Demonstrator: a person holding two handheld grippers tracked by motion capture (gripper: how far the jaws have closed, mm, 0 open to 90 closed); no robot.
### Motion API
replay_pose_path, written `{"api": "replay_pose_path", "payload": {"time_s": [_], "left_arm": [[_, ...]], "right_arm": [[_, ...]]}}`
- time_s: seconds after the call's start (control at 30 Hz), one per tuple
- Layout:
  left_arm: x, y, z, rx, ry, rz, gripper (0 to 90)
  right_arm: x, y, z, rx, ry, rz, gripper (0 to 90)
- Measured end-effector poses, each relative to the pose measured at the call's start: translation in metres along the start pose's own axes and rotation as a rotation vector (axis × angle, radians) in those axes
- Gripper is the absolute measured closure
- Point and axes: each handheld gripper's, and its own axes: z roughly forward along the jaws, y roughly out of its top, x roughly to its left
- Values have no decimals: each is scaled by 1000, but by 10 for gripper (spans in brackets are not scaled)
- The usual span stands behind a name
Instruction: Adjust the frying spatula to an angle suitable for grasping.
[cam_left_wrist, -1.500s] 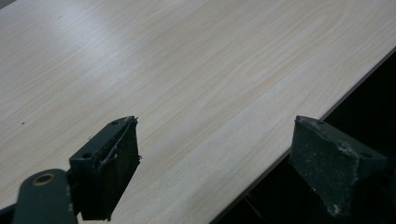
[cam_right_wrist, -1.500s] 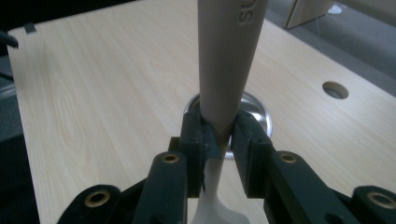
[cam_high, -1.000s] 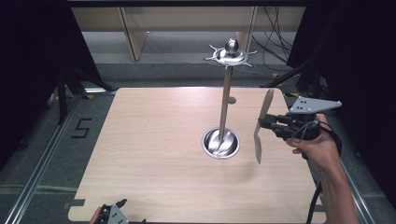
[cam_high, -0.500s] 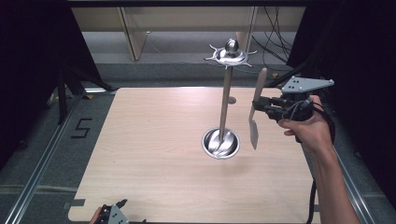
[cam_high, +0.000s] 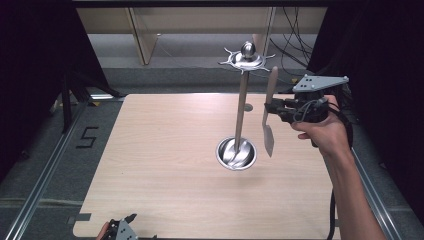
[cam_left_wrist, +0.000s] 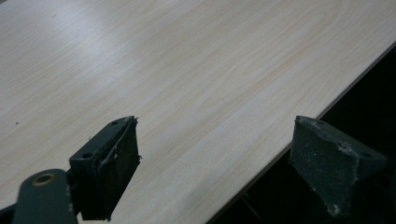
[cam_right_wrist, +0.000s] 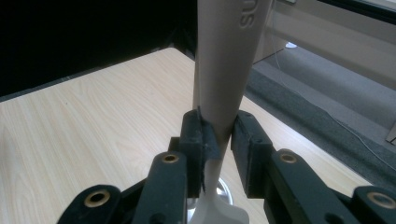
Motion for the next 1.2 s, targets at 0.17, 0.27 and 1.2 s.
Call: {"api": "replay_pose_path", "payload": {"time_s": [0.17,0.27,1.2], "left_arm": [[0,0,0,2,-2,-1,149],[0,0,0,1,-1,1,149],[2,0,-2,27,-10,27,149]], "right_arm": [[1,3,2,28,-2,8,754],[1,4,3,40,1,5,754],[13,4,11,32,-67,12,745]]}}
